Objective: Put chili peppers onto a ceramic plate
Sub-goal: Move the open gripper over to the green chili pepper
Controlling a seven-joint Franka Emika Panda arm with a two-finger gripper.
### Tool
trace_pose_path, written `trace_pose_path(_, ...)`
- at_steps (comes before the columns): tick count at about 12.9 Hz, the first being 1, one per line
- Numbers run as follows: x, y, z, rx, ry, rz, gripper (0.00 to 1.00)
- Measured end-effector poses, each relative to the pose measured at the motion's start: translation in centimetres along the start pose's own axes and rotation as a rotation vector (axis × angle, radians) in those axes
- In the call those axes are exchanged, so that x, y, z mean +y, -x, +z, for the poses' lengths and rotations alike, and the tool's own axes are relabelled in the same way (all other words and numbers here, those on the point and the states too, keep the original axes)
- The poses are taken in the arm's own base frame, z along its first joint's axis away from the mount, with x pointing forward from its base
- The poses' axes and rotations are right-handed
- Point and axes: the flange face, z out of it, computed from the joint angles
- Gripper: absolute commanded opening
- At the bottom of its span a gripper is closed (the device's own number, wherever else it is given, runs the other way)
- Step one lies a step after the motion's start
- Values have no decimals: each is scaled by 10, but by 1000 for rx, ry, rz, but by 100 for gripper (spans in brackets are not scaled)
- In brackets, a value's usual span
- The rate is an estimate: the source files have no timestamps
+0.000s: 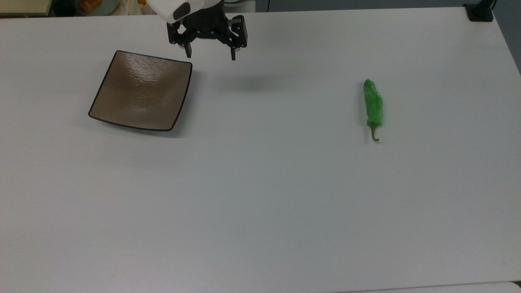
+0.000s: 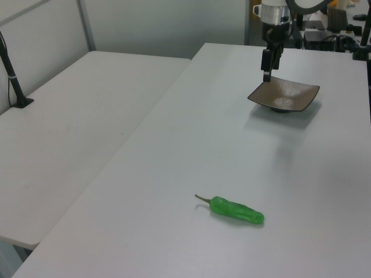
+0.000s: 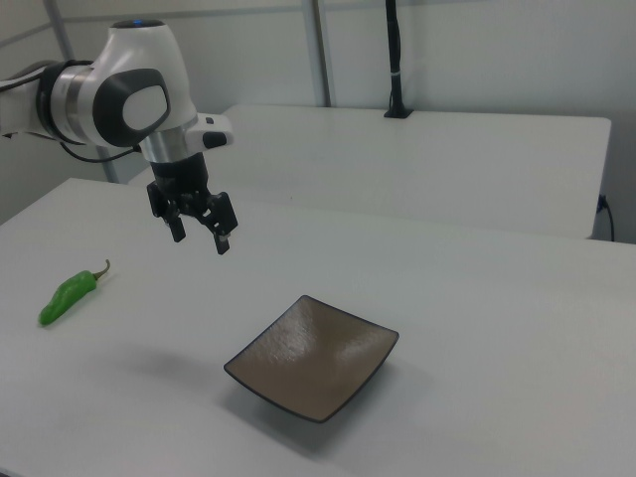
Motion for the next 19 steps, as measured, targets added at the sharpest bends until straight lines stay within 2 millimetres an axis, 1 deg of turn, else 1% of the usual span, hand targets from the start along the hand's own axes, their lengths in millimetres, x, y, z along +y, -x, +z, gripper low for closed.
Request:
trace_pose_path(2, -7, -1, 4, -1, -1, -1, 100)
trace_pose_path(4, -24, -9, 11, 45, -9, 35, 100)
trace_pose_path(7, -64, -17, 33, 52, -27, 65, 100)
trace_pose_path(9, -93, -16, 37, 60, -39, 56, 100)
trace_pose_path(11, -118, -14, 38, 61, -49, 55, 100)
trace_pose_path(12, -140, -13, 43, 63, -57, 57, 100)
trace_pose_path(14, -186, -11, 60, 77, -82, 51, 100)
trace_pose_path(15, -204, -9, 66, 84, -96, 53, 100)
trace_pose_path(16, -228, -3, 72, 86, -116, 52, 100)
trace_pose_path(17, -252, 4, 77, 82, -132, 39, 100)
trace_pose_path(19, -313, 30, 90, 52, -146, 4, 100)
